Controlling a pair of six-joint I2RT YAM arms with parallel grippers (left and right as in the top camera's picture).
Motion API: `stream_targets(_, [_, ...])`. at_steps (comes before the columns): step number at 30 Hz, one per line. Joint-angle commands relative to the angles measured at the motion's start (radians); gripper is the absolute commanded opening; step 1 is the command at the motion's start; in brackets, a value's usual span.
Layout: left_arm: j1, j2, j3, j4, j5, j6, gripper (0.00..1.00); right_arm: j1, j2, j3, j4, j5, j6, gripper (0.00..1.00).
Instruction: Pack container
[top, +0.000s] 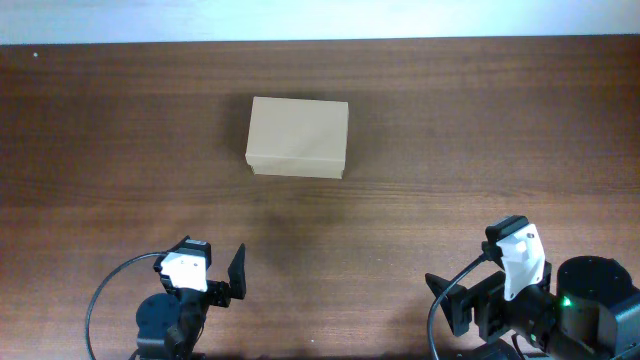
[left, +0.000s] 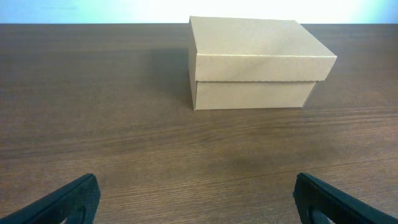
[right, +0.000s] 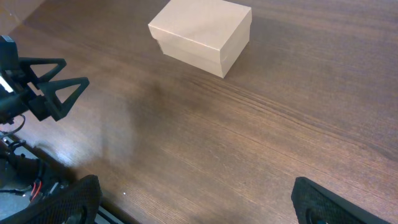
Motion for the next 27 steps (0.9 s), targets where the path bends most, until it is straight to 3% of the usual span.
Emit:
stream_targets(1, [-0.003,-0.013,-0.010,0.005,-0.003,0.016,1.00,0.007,0.001,-0.002,0.002,0.011,0.007,0.99])
stream_targets(13, [-0.003,-0.013,-0.010,0.005,-0.003,0.016,0.99,0.007,0.001,-0.025,-0.034,0.091,-0.023,0.99])
stream_targets(17, [-0.003,-0.013,-0.010,0.005,-0.003,0.016,1.00,-0.022,-0.048,-0.169,0.089,0.111,-0.023,0.99])
stream_targets(27, [-0.003,-0.013,-0.010,0.005,-0.003,0.016,1.00,-0.063,-0.377,-0.614,0.396,0.064,-0.023,0.99])
